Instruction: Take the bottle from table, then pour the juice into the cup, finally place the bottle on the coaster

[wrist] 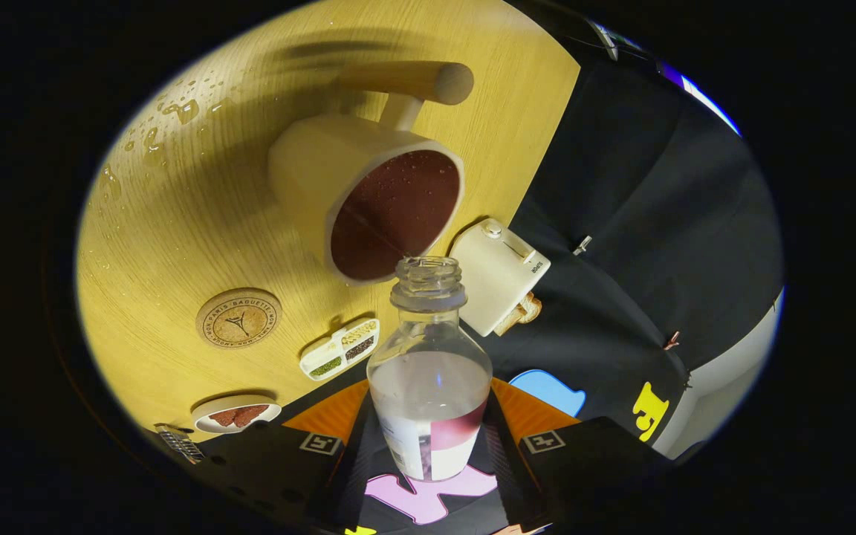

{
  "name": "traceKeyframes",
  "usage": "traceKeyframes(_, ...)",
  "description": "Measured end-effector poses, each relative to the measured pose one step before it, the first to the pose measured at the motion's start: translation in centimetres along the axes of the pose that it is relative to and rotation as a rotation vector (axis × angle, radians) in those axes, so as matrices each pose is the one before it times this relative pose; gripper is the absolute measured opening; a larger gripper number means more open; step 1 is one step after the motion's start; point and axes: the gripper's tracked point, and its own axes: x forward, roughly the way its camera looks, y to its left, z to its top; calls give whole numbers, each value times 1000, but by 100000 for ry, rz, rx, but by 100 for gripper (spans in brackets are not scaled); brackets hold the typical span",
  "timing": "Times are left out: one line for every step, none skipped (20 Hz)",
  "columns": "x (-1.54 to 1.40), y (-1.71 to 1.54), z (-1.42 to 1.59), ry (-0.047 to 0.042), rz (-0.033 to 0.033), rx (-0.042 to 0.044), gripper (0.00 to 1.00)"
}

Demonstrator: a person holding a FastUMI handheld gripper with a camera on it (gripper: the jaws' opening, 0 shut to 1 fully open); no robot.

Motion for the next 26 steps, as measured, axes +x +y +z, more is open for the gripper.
traceKeyframes(-26,-44,-12,-195,-274,74,73)
traceKeyframes(-45,14,10,36,-57,77,73)
traceKeyframes(-84,5,-116,700,16,-242,73)
traceKeyframes(-23,-96,-29,307,-6,-259,73)
traceKeyframes(-90,-59,-43,347,-110,200,73)
traceKeyframes(27,-20,-50,168,1,442,73)
traceKeyframes(-10,-118,-35,83,-239,340,73)
traceKeyframes(43,9,-25,-72,94,321,73)
traceKeyframes(-34,-75,-23,-47,-104,230,73)
traceKeyframes(8,72,54,51,465,309,73)
traceKeyframes(1,92,-45,189,424,138,73)
traceKeyframes(17,-2,31,317,277,83,73)
traceKeyframes(-38,51,-22,481,543,657,73)
traceKeyframes(44,107,45,261,390,892,73)
traceKeyframes(-52,23,84,3,79,709,73)
traceKeyframes(42,23,130,-38,-138,481,73)
traceKeyframes(-41,18,70,-51,-253,667,73)
traceKeyframes(94,157,57,200,236,1312,73)
traceKeyframes(-39,132,-2,50,216,892,73)
traceKeyframes(-85,-74,2,231,62,336,73)
traceKeyframes(-173,30,-5,-48,-139,182,73)
traceKeyframes(-61,205,-54,-128,90,83,73)
traceKeyframes(-296,94,-197,221,-218,287,73)
traceKeyframes(-90,217,-251,83,-287,958,73)
traceKeyframes(-183,-26,-255,495,-432,1636,73)
traceKeyframes(-194,-133,-206,610,-480,2022,73)
